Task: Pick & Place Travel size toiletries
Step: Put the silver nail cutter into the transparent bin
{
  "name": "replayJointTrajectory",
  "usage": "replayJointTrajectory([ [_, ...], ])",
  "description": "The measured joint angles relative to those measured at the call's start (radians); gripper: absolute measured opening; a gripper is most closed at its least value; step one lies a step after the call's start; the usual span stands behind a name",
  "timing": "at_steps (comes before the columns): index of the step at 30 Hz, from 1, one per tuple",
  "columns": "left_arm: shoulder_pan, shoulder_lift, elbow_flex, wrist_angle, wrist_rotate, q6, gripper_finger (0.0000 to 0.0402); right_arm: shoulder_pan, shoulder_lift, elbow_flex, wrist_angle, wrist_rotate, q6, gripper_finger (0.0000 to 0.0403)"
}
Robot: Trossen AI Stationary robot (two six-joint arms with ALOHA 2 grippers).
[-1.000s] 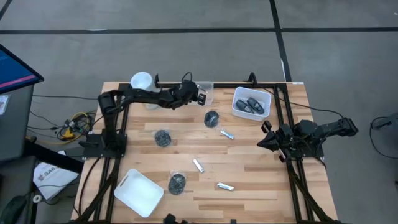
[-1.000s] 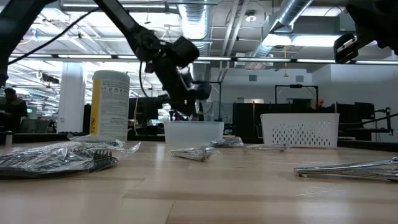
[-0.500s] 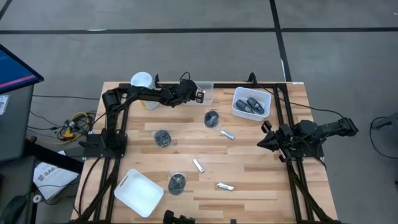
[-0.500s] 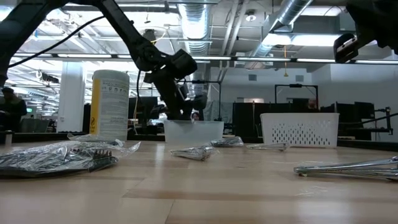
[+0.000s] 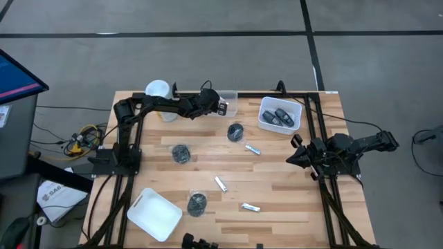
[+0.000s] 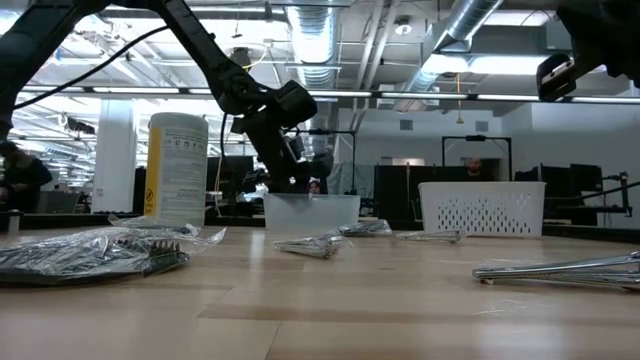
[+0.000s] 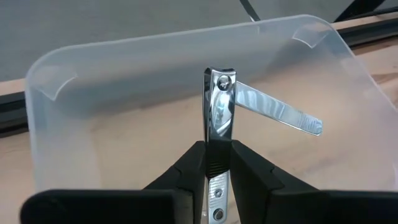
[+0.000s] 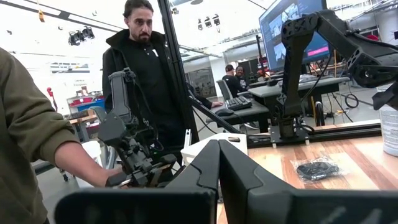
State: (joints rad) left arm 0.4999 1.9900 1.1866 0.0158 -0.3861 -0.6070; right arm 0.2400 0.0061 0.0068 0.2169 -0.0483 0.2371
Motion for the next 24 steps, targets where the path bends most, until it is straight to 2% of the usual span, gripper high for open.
replayJointTrajectory([
  [5, 0.001, 0.000, 0.000, 0.000, 0.001, 0.048, 0.0088, 0.000, 0.000, 0.000, 0.000, 0.000, 0.000, 0.0000],
  [12, 0.004, -0.001, 0.000, 0.001, 0.019, 0.049, 0.0171, 0.000, 0.000, 0.000, 0.000, 0.000, 0.000, 0.0000],
  [15, 0.002, -0.025, 0.000, 0.006, 0.087, 0.045, 0.0193, 0.000, 0.000, 0.000, 0.000, 0.000, 0.000, 0.0000],
  [19, -0.028, -0.119, 0.003, 0.012, 0.184, 0.096, 0.0193, 0.000, 0.000, 0.000, 0.000, 0.000, 0.000, 0.0000],
  [24, -0.140, -0.318, 0.003, 0.000, 0.373, 0.362, 0.0176, 0.000, 0.000, 0.000, 0.000, 0.000, 0.000, 0.0000],
])
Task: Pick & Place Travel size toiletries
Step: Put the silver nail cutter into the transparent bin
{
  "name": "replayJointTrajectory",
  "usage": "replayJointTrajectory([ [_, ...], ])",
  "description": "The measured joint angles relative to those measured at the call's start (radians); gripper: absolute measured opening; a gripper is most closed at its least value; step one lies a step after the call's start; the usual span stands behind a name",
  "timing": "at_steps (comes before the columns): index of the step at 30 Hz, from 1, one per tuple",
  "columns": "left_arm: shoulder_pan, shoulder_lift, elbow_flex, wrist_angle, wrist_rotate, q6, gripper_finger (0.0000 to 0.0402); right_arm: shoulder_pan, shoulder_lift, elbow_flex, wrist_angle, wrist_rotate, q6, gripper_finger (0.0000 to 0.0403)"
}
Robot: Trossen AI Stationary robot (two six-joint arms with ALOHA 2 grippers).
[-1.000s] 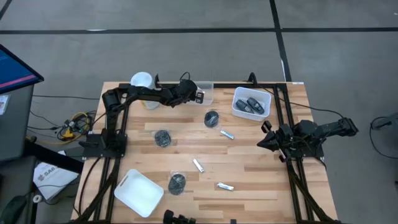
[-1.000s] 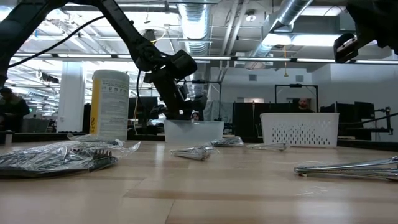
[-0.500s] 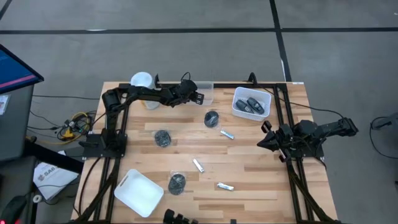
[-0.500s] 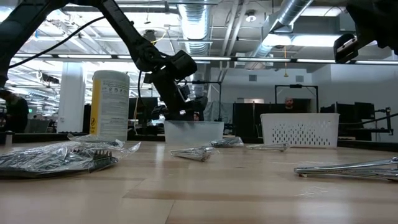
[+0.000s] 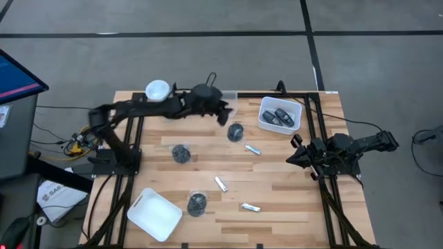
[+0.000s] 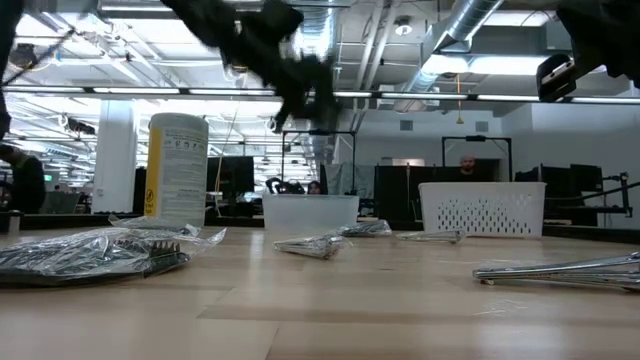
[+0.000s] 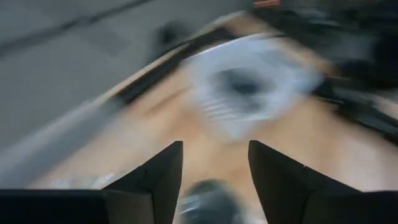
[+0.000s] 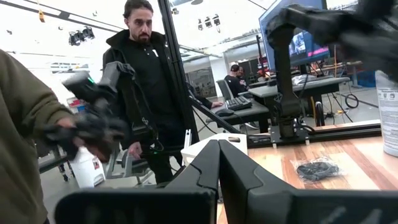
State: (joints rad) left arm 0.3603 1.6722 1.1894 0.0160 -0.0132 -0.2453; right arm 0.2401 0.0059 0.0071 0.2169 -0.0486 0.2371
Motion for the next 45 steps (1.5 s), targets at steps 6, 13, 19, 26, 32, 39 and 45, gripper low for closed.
replayJointTrajectory([
  [6, -0.251, -0.190, 0.000, -0.060, 0.095, 0.349, 0.0188, 0.000, 0.000, 0.000, 0.000, 0.000, 0.000, 0.0000],
  [13, -0.448, -0.139, -0.001, -0.068, 0.114, 0.468, 0.0274, 0.000, 0.000, 0.000, -0.001, 0.000, 0.000, 0.0000],
  [19, -0.533, 0.022, -0.001, -0.061, 0.177, 0.624, 0.0309, 0.000, 0.000, 0.000, 0.000, 0.000, 0.000, 0.0000],
  [26, -0.556, 0.204, -0.002, -0.063, 0.257, 0.680, 0.0300, 0.000, 0.000, 0.000, 0.000, 0.000, 0.000, 0.0000],
  [32, -0.542, 0.281, -0.015, -0.061, 0.283, 0.708, 0.0297, 0.000, 0.000, 0.000, 0.000, 0.000, 0.000, 0.0000],
  [39, -0.508, 0.285, -0.121, -0.046, 0.300, 0.716, 0.0297, 0.000, 0.000, 0.000, 0.000, 0.000, 0.000, 0.0000],
  [45, -0.485, 0.281, -0.199, 0.058, 0.305, 0.749, 0.0296, 0.000, 0.000, 0.000, 0.000, 0.000, 0.000, 0.0000],
])
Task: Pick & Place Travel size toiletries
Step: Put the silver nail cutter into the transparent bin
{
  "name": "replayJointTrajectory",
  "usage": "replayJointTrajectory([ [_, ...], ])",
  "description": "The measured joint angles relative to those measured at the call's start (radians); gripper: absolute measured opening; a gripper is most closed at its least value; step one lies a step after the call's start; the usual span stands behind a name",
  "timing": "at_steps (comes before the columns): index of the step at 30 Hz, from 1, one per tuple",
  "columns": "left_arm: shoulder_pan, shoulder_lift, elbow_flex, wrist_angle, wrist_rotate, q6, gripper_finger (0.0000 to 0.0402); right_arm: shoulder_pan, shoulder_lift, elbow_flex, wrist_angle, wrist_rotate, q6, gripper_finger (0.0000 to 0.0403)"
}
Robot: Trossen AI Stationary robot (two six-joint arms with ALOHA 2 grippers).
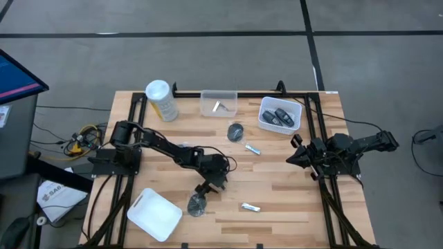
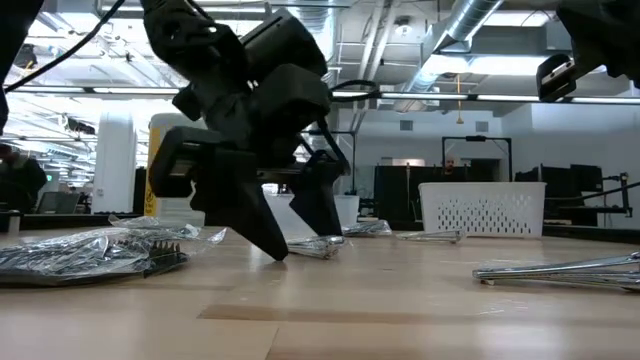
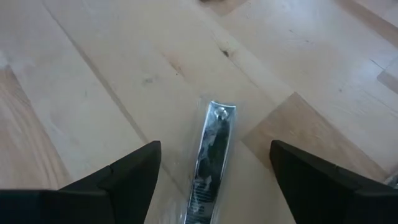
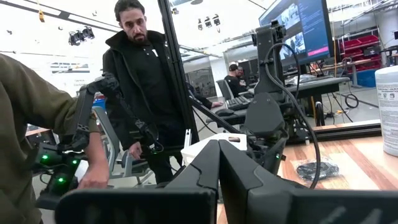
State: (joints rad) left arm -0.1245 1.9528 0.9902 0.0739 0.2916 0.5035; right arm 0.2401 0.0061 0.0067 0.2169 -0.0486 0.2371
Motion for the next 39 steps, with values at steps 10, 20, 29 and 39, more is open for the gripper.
replayJointTrajectory([
  [10, 0.006, -0.006, -0.067, 0.031, 0.017, 0.009, 0.0150, 0.000, 0.000, 0.000, 0.000, 0.000, 0.000, 0.0000],
  [20, 0.005, -0.010, -0.070, 0.066, -0.003, -0.006, 0.0044, 0.000, 0.000, 0.000, 0.000, 0.000, 0.000, 0.0000],
  [29, 0.008, -0.262, -0.053, 0.062, -0.091, -0.359, 0.0044, 0.000, 0.000, 0.000, 0.000, 0.000, 0.000, 0.0000],
  [39, 0.008, -0.764, -0.027, 0.137, -0.116, -0.894, 0.0047, 0.000, 0.000, 0.000, -0.003, 0.000, 0.000, 0.0000],
])
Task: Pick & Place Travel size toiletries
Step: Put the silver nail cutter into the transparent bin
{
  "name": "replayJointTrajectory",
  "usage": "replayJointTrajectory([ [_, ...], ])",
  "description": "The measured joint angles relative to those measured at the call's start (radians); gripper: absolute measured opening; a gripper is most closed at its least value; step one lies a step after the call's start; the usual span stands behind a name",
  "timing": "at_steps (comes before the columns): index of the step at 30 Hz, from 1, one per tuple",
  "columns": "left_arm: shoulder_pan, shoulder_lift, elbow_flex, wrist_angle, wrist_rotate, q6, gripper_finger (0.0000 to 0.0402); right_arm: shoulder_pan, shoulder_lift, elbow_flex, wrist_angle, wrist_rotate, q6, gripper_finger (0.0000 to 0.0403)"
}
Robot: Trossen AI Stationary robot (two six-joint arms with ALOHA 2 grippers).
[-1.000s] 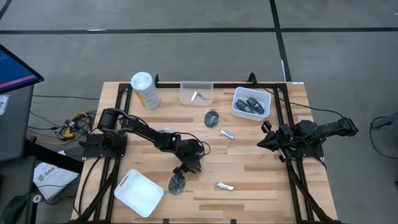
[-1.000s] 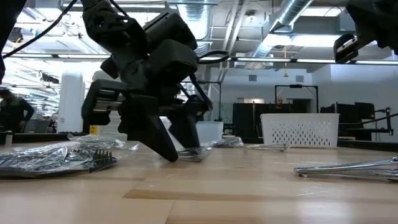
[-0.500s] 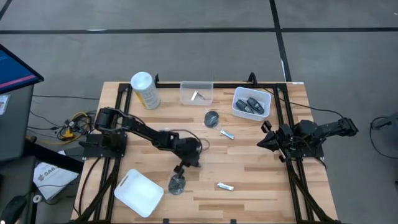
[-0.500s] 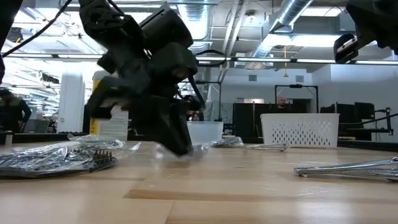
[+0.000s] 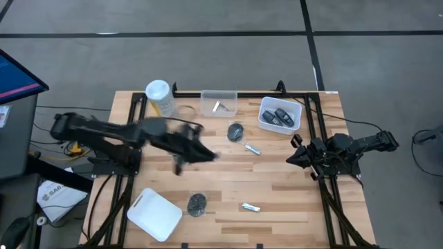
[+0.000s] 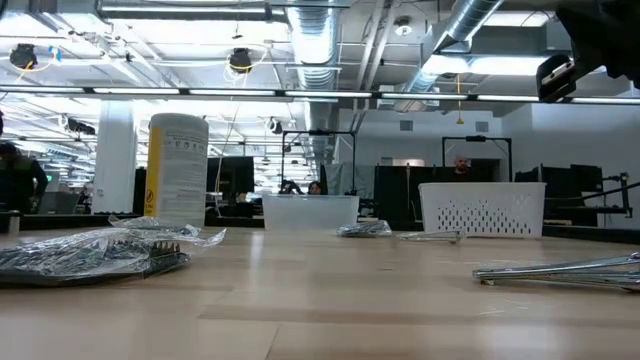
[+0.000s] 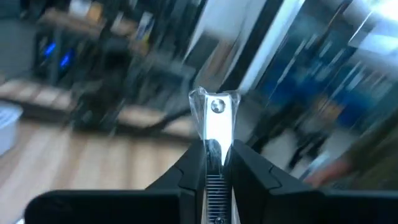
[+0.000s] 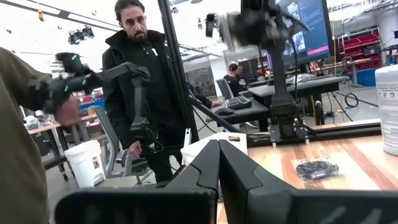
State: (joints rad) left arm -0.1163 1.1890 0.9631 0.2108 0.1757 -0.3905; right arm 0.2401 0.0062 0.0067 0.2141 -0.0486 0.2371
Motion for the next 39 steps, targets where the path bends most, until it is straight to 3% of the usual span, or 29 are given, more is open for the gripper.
replayJointTrajectory([
  [4, -0.012, -0.160, 0.001, 0.133, 0.006, -0.081, 0.0047, 0.000, 0.000, 0.000, 0.003, 0.000, 0.000, 0.0000],
  [9, -0.056, -0.279, 0.001, 0.274, -0.023, -0.024, 0.0047, 0.000, 0.000, 0.000, 0.000, -0.003, 0.000, 0.0000],
  [19, -0.074, -0.338, 0.001, 0.305, -0.094, 0.184, 0.0048, 0.000, 0.000, 0.000, 0.001, -0.003, 0.000, 0.0000],
  [23, -0.055, -0.293, 0.001, 0.307, -0.331, 0.334, 0.0048, 0.000, 0.000, 0.000, 0.001, -0.003, 0.000, 0.0000],
  [28, 0.027, -0.158, 0.001, 0.311, -0.827, 0.638, 0.0048, 0.000, 0.000, 0.000, 0.000, -0.003, 0.000, 0.0000],
  [30, 0.105, -0.077, 0.001, 0.305, -0.957, 0.670, 0.0049, 0.000, 0.000, 0.000, 0.001, -0.003, 0.000, 0.0000],
  [35, 0.256, 0.119, 0.033, 0.266, -0.985, 0.565, 0.0049, 0.000, 0.000, 0.000, 0.000, -0.003, 0.000, 0.0000],
  [39, 0.335, 0.278, 0.146, 0.075, -0.937, 0.473, 0.0048, 0.000, 0.000, 0.000, 0.002, -0.003, 0.000, 0.0000],
])
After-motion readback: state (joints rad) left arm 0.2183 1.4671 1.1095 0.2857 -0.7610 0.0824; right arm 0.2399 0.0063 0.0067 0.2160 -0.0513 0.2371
